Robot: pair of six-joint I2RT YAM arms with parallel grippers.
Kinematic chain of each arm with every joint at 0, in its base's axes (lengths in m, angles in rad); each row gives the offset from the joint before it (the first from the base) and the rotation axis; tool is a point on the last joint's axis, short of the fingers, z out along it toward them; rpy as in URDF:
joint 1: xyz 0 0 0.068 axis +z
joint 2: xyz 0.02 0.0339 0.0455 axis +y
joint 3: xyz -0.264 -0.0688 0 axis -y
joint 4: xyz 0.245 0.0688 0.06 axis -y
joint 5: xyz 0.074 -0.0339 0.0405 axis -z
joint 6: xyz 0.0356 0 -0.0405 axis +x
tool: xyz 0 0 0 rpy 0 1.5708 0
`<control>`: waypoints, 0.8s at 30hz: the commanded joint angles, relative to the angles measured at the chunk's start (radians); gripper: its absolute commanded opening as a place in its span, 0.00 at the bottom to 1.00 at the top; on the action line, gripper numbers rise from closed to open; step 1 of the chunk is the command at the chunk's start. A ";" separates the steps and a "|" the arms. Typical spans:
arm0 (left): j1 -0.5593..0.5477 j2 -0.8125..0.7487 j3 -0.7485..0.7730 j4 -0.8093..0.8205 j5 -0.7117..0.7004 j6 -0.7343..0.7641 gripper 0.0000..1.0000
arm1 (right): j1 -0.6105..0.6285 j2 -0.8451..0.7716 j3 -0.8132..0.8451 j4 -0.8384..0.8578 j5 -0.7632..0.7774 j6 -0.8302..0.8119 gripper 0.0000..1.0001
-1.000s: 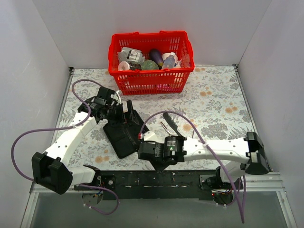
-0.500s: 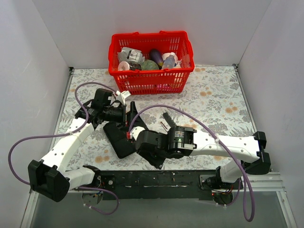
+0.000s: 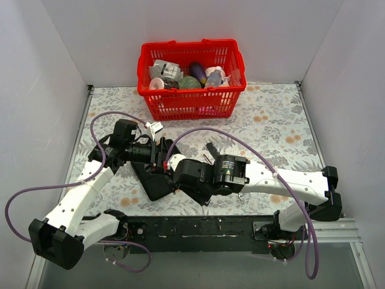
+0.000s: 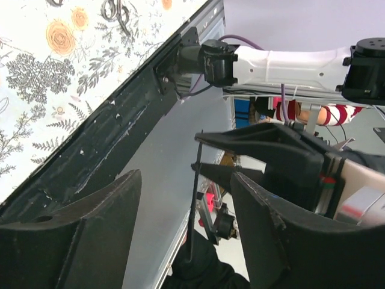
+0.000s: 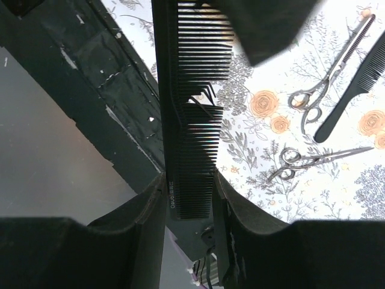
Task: Sort the hair-cutting tools
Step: Pick up the comb at the center of the board.
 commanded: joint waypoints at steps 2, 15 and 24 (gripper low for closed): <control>-0.007 -0.035 -0.027 0.006 0.054 -0.008 0.59 | -0.039 -0.039 0.019 -0.009 0.031 -0.033 0.26; -0.005 -0.010 -0.002 0.021 0.056 -0.005 0.47 | -0.065 0.005 0.028 0.042 -0.057 -0.068 0.26; -0.007 0.013 0.016 0.024 0.062 0.001 0.31 | -0.065 0.004 0.005 0.052 -0.077 -0.064 0.25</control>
